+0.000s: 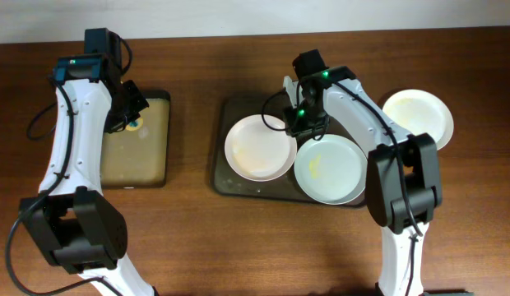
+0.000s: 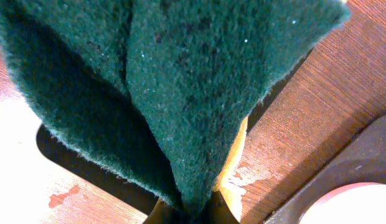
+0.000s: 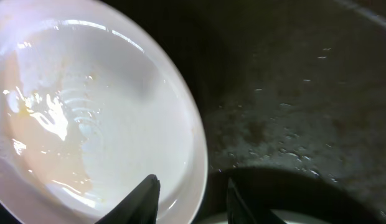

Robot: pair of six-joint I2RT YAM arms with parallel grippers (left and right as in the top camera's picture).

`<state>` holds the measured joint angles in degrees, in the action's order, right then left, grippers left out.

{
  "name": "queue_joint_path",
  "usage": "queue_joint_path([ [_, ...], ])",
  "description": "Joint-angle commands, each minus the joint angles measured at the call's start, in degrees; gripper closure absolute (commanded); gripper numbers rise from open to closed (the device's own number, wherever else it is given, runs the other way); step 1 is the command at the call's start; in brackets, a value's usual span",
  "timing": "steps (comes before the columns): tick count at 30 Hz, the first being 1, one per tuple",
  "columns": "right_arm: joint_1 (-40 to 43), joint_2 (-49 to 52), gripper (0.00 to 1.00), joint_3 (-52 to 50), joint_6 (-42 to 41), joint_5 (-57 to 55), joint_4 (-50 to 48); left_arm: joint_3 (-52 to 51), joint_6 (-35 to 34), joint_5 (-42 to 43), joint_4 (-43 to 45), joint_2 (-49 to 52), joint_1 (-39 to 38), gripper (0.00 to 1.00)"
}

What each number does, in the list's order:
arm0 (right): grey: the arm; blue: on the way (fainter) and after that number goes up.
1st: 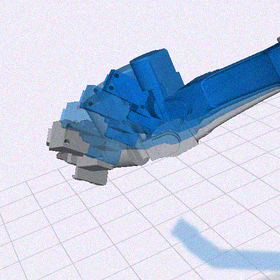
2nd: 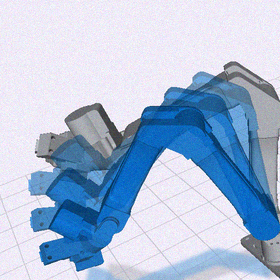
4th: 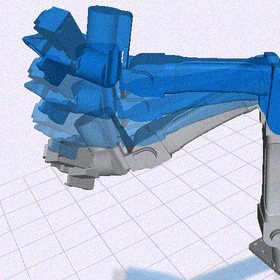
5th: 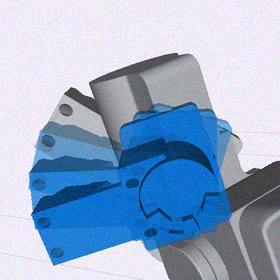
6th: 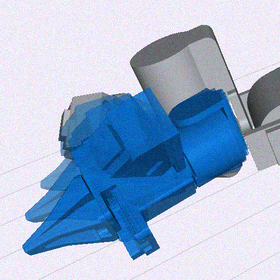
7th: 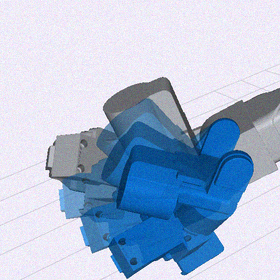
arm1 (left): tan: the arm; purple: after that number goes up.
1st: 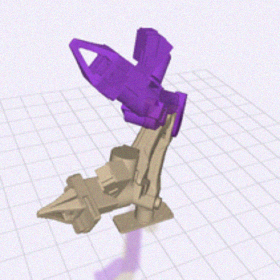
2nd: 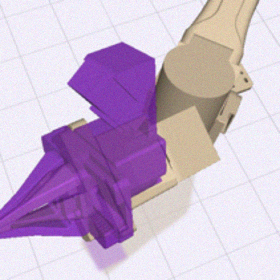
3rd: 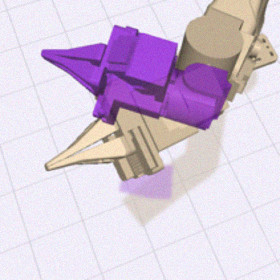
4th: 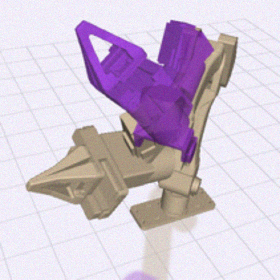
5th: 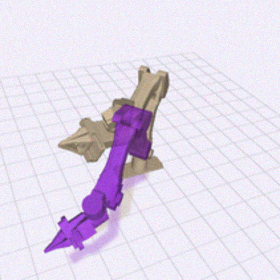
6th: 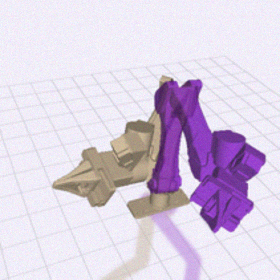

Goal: Clean dirty plates on tray and stack at the side
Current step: 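Lift the scrubbed white plate with the right gripper and stack it on the pink plate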

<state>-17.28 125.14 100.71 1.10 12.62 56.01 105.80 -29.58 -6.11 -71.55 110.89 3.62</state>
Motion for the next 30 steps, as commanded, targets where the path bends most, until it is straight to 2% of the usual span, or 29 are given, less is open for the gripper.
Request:
queue_joint_path([
  [1, 0.0, 3.3, 0.64, 0.5, 0.4, 2.2, 0.0, -0.2, 1.0, 0.4, 0.3, -0.5, -0.2, 1.00],
  [4, 0.0, 6.0, 0.68, 0.5, 0.4, 1.5, -1.0, -0.2, 1.0, 0.4, 0.3, -0.5, -0.2, 1.00],
  [5, 0.0, 6.4, 0.73, 0.5, 0.4, 1.5, -1.4, -0.2, 1.0, 0.3, 0.3, -0.5, -0.2, 1.00],
  [6, 0.0, 6.4, 0.89, 0.5, 0.4, 1.3, -1.6, -0.2, 1.0, 0.4, 0.3, -0.5, -0.2, 1.00],
  [7, -0.1, 6.4, 0.96, 0.5, 0.3, 0.6, -1.8, -0.2, 1.0, 0.3, 0.3, -0.5, -0.2, 1.00],
  [13, -0.7, 2.8, 0.96, 4.2, -0.1, -13.0, 3.8, -0.2, 1.0, 0.3, 0.3, -0.5, -0.2, 1.00],
  [17, -7.2, -5.5, 0.96, 10.3, 2.3, -34.0, 8.0, -0.2, 1.0, 0.3, 0.3, -0.5, -0.2, 1.00],
  [20, -14.2, -10.6, 0.96, 11.5, 6.1, -49.6, 6.3, -0.2, 1.0, 0.3, 0.3, -0.5, -0.2, 1.00],
  [24, -22.2, -11.5, 0.96, 11.5, 11.5, -68.9, 4.6, -0.2, 1.4, 0.3, 0.3, -0.5, -0.2, 1.00],
  [26, -25.9, -11.5, 0.96, 11.5, 14.9, -75.2, 2.7, -0.2, 1.4, 0.3, 0.3, -0.5, -0.2, 1.00],
  [30, -30.3, -11.5, 0.96, 11.5, 21.9, -81.0, -1.6, -0.2, 1.4, 0.4, 0.1, -0.5, -0.2, 1.00],
])
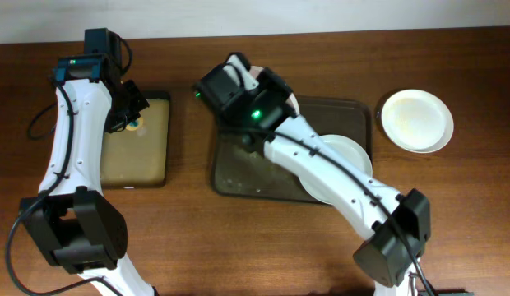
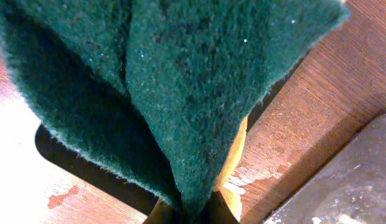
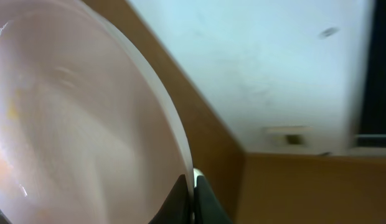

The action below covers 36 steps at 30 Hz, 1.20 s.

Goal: Clean dirty plates on tray and stack at the side
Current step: 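Lift the scrubbed white plate with the right gripper and stack it on the pink plate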

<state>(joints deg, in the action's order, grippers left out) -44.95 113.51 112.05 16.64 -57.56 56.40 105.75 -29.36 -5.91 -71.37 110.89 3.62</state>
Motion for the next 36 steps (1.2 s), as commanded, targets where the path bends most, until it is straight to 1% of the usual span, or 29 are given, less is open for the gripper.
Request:
queue_joint_path([
  [1, -3.2, 0.1, 0.96, 0.2, 7.2, -12.1, -2.8, -0.2, 1.2, 0.2, -0.1, -0.5, -0.2, 1.00],
  [7, -2.6, 0.1, 0.96, 0.1, 6.4, -12.0, -3.2, -0.2, 1.2, 0.2, -0.1, -0.5, -0.2, 1.00],
  [8, -2.2, 0.1, 0.96, 0.1, 4.5, -10.9, -3.1, -0.2, 1.2, 0.2, 0.0, -0.5, -0.2, 1.00],
  [10, -0.7, 0.1, 0.96, 0.1, -0.7, -4.7, -1.1, -0.2, 1.2, 0.2, -0.1, -0.5, -0.2, 1.00],
  [11, 0.7, 0.1, 0.96, 0.1, -4.3, 0.6, 0.9, -0.2, 1.2, 0.2, -0.1, -0.5, -0.2, 1.00],
  [12, 3.7, 0.1, 0.96, 0.1, -11.0, 9.7, 3.8, -0.2, 1.3, 0.2, -0.1, -0.5, -0.2, 1.00],
  [14, 10.6, 0.1, 0.96, 0.2, -18.3, 24.4, 6.6, -0.2, 2.0, 0.2, -0.1, -0.5, -0.2, 1.00],
  [15, 13.9, 0.1, 0.96, 0.2, -19.9, 30.4, 7.3, -0.2, 2.0, 0.4, -0.1, -0.5, -0.2, 1.00],
  [17, 27.2, 0.1, 0.96, 0.1, -21.7, 53.1, 8.9, -0.2, 2.0, 0.6, -0.1, -0.5, -0.2, 1.00],
  [18, 35.5, 0.2, 0.96, 0.0, -21.6, 63.9, 9.7, -0.2, 2.1, 0.6, -0.1, -0.5, -0.2, 1.00],
  [20, 46.4, 0.2, 0.96, -0.6, -21.5, 73.6, 10.3, -0.2, 2.0, 0.9, -0.1, -0.5, -0.2, 1.00],
  [21, 50.3, 0.3, 0.96, -1.2, -21.4, 76.1, 10.3, -0.2, 2.0, 1.7, -0.1, -0.5, -0.2, 1.00],
  [22, 56.8, 0.4, 0.96, -2.3, -21.4, 77.5, 10.0, -0.2, 2.0, 3.0, 0.0, -0.5, -0.2, 1.00],
  [24, 66.2, 0.5, 0.96, -5.0, -21.4, 77.5, 7.7, -0.2, 2.1, 3.6, 0.2, -0.5, -0.2, 1.00],
  [26, 70.6, 0.6, 0.96, -7.3, -21.5, 77.4, 4.9, -0.2, 2.0, 3.6, 0.2, -0.4, -0.2, 1.00],
  [28, 74.2, 1.1, 0.96, -9.4, -21.7, 74.9, 1.6, -0.2, 2.1, 3.6, 0.3, -0.4, -0.2, 1.00],
  [32, 77.6, 3.0, 0.96, -10.9, -21.6, 68.2, -1.4, -0.2, 2.0, 3.6, 0.4, -0.4, -0.2, 1.00],
  [36, 77.1, 5.4, 0.95, -10.9, -21.4, 68.3, -2.1, -0.2, 2.1, 3.6, 0.7, -0.3, -0.2, 1.00],
])
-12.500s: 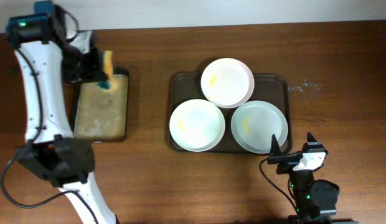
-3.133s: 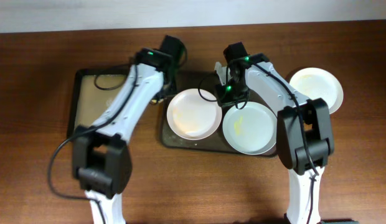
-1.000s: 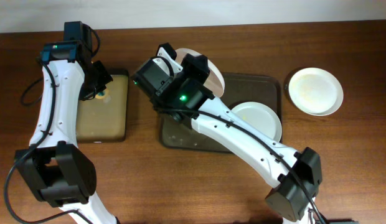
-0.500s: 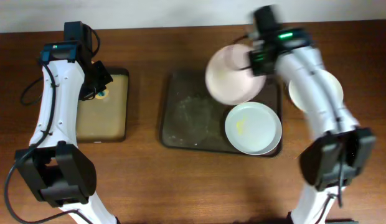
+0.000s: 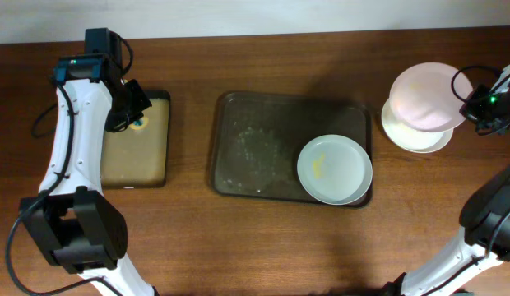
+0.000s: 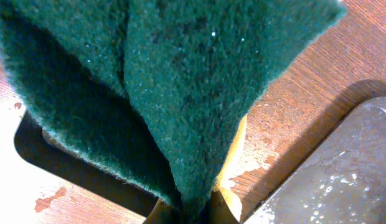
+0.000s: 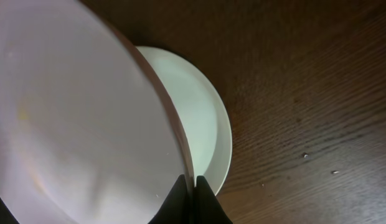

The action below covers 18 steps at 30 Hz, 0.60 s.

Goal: Clean dirty plates on tray and stack at the side
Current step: 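Lift the scrubbed white plate with the right gripper and stack it on the pink plate, then grasp the rim of the pale green plate with the right gripper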

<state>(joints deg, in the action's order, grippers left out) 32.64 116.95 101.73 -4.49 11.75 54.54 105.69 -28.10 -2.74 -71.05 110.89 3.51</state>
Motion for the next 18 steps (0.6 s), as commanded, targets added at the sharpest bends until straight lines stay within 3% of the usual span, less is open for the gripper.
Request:
queue_joint_path([
  [1, -1.0, 2.5, 0.82, -0.6, -0.3, -0.8, -0.4, -0.1, 0.8, 0.5, 0.4, -0.3, -0.1, 1.00],
  [5, -3.5, 1.6, 0.20, -0.4, -0.3, 1.6, 1.2, -0.1, 0.8, 0.5, 0.3, -0.3, -0.1, 1.00],
  [9, -6.7, -3.6, 0.18, -0.4, -0.3, 3.1, 5.4, -0.1, 0.8, 0.5, 0.5, -0.3, -0.1, 1.00],
  [12, -13.5, -8.5, 0.18, -0.4, 6.3, 8.4, 12.6, -0.1, 0.8, 0.5, 0.5, -0.3, -0.1, 1.00],
  [15, -22.4, -7.8, 0.18, -1.7, 8.5, 1.1, 19.5, -0.1, 0.8, 0.5, 0.5, -0.3, -0.1, 1.00],
  [18, -28.7, -7.1, 0.21, -8.6, 1.7, -8.7, 17.2, -0.1, 0.8, 0.5, 0.2, -0.3, -0.1, 1.00],
])
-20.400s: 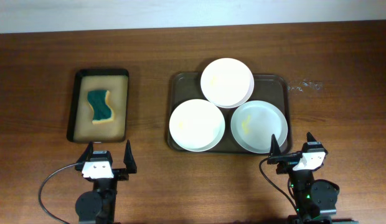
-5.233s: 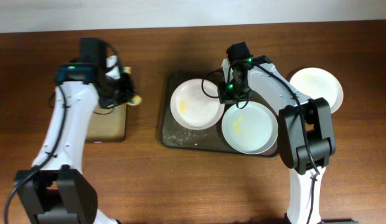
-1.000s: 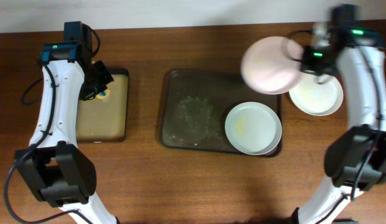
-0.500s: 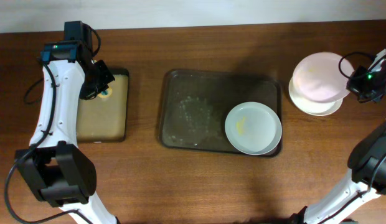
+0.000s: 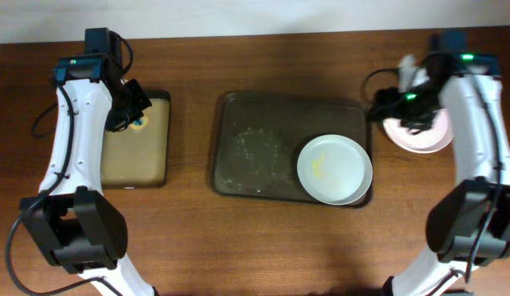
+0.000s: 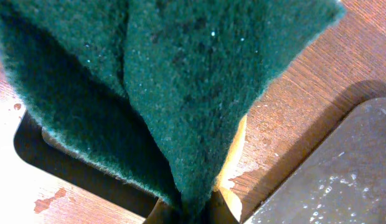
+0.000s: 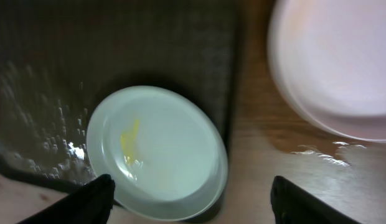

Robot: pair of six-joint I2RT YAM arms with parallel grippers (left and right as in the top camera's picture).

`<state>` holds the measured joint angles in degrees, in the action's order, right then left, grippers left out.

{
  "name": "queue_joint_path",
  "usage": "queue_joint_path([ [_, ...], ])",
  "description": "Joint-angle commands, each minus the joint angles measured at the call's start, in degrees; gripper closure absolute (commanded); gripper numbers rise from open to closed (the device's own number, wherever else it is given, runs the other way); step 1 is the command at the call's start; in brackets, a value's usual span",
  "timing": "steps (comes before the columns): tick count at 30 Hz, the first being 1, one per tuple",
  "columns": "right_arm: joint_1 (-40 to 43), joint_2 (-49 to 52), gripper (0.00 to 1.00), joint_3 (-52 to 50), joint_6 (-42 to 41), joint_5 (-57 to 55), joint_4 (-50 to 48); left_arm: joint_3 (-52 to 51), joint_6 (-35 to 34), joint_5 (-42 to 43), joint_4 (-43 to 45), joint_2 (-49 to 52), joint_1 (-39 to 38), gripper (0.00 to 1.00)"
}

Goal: Clean dirty plates on tray and stack at the side
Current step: 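Grasp the rim of the pale green plate with the right gripper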

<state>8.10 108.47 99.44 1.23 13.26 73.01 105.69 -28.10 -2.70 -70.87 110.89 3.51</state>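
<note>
One white plate (image 5: 335, 168) with a yellow smear (image 7: 129, 138) lies at the right end of the dark tray (image 5: 255, 148). Beside the tray, on the table at the right, is a stack of pale plates (image 5: 421, 134), blurred in the right wrist view (image 7: 335, 62). My right gripper (image 5: 392, 107) hangs open and empty between the tray's right edge and the stack, its fingertips (image 7: 96, 198) wide apart. My left gripper (image 5: 133, 122) is shut on a green scouring pad (image 6: 180, 81) over the small tan tray (image 5: 136, 152) at the left.
Wet specks cover the bare left half of the dark tray (image 6: 330, 180). Brown tabletop (image 5: 263, 247) runs round both trays. The white wall edge lies along the far side.
My right gripper held a plate tilted over the side plate; now that plate lies on the stack and the gripper is open, further left near the tray's right edge. The left arm is unmoved.
Two plates lay on the tray, with my open right gripper at the left plate's rim. Then it was shut on that plate, held up above the tray's far left. Then the plate hung over the side plate, and now it rests there, released.
</note>
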Motion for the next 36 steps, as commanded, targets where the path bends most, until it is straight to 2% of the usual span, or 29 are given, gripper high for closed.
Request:
queue_joint_path([
  [1, -5.3, 1.4, 0.24, -8.4, -5.3, -12.1, -3.0, -0.1, 0.8, 0.4, -0.2, -0.3, -0.1, 1.00],
  [4, -7.1, 1.4, 0.41, -16.4, -4.1, -12.4, -9.6, -0.1, 0.8, 0.4, -0.3, -0.3, -0.1, 1.00],
  [10, -7.0, 1.4, 0.42, -20.6, -6.2, -10.5, -10.2, -0.1, 0.8, 0.4, -0.3, -0.3, -0.1, 1.00],
  [13, -7.0, 1.4, 0.49, -22.3, -6.3, -10.2, -11.6, -0.1, 0.8, 0.4, -0.3, -0.3, -0.1, 1.00],
  [18, -7.0, 1.4, 0.49, -24.7, -6.3, -10.0, -13.1, -0.1, 0.8, 0.6, -0.2, -0.3, -0.1, 1.00],
  [26, -7.0, 1.4, 0.57, -28.5, -6.1, -1.2, -17.7, -0.1, 0.8, 1.5, -0.1, -0.3, -0.1, 1.00],
  [29, -7.4, 1.4, 0.58, -28.2, -5.6, 1.3, -17.8, -0.1, 1.0, 1.5, 0.1, -0.3, -0.1, 1.00],
  [32, -7.4, 0.6, 0.55, -22.8, -4.6, 1.0, -14.4, -0.1, 1.0, 1.5, 0.1, -0.3, -0.1, 1.00],
  [35, -7.3, -0.1, 0.42, -16.5, -4.7, -8.4, -12.4, -0.1, 1.5, 1.5, 0.1, -0.3, -0.1, 1.00],
  [36, -7.3, -0.1, 0.41, -15.7, -4.6, -13.8, -12.9, -0.1, 1.5, 1.5, 0.1, -0.3, -0.1, 1.00],
])
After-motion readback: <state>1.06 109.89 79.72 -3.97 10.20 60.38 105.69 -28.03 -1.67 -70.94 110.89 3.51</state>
